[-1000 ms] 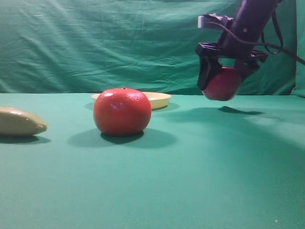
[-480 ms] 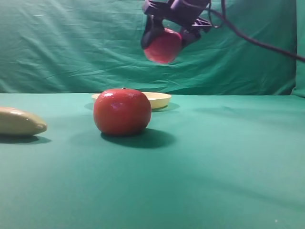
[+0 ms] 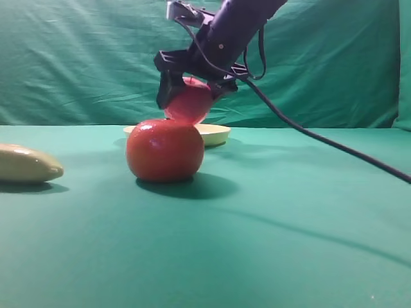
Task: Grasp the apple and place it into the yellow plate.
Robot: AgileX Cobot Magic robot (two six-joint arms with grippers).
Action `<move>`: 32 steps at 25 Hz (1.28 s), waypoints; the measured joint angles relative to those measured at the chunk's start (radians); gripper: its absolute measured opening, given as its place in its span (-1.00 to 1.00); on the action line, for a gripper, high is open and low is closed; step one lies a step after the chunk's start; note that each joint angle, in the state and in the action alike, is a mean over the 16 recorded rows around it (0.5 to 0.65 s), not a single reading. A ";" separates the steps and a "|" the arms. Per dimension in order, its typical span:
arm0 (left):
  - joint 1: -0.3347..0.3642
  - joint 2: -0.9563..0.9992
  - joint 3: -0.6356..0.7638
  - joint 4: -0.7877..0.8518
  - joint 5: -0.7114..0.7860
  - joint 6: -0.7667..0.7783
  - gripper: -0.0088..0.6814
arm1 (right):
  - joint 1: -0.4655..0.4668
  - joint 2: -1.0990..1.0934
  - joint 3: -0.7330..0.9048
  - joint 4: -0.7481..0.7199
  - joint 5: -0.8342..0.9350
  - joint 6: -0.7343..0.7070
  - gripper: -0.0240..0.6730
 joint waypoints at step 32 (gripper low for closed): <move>0.000 0.000 0.000 0.000 0.000 0.000 -0.52 | -0.116 -1.002 0.452 -0.191 0.325 0.257 -0.93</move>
